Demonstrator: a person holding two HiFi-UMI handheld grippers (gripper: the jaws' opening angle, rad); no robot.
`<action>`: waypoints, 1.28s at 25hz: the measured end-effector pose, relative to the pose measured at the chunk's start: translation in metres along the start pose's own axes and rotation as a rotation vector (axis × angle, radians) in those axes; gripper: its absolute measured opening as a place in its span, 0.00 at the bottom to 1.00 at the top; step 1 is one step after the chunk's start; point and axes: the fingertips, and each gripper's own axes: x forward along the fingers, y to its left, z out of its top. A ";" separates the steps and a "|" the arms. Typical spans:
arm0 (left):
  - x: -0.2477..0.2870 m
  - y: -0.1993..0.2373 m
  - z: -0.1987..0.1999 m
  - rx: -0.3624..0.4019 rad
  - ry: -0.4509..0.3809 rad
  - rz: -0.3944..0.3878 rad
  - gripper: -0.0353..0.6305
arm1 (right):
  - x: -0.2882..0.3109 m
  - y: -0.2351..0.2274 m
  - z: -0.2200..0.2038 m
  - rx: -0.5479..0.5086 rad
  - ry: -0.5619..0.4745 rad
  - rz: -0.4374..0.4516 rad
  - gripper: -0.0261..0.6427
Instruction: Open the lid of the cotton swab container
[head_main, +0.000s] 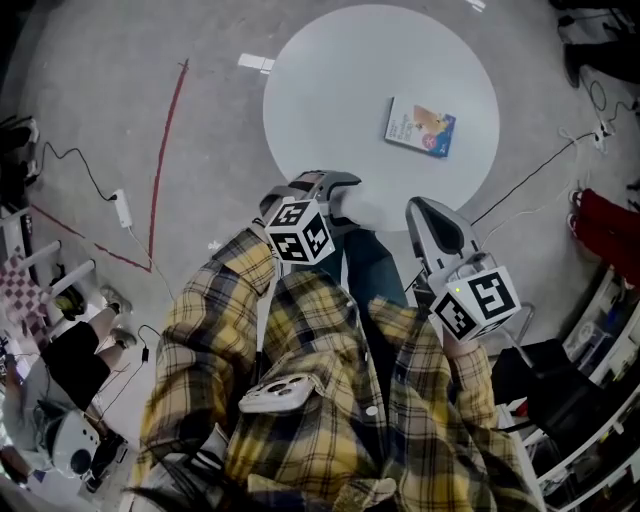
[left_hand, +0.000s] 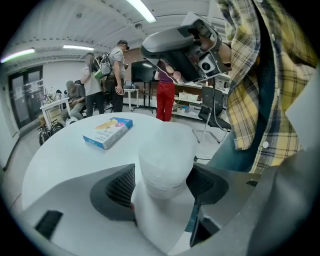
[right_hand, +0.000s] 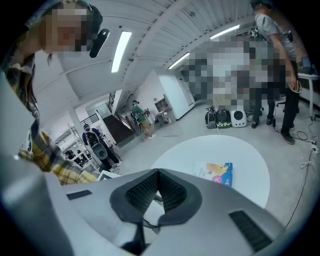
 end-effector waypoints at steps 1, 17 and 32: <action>0.003 0.000 0.000 0.008 0.005 -0.004 0.53 | 0.000 -0.001 0.000 0.001 -0.002 -0.001 0.06; 0.014 -0.003 0.000 0.035 0.013 -0.031 0.48 | 0.007 -0.001 0.009 0.013 -0.015 0.013 0.06; 0.007 -0.004 0.006 -0.002 0.000 -0.016 0.44 | 0.007 0.007 0.020 -0.010 -0.022 0.024 0.06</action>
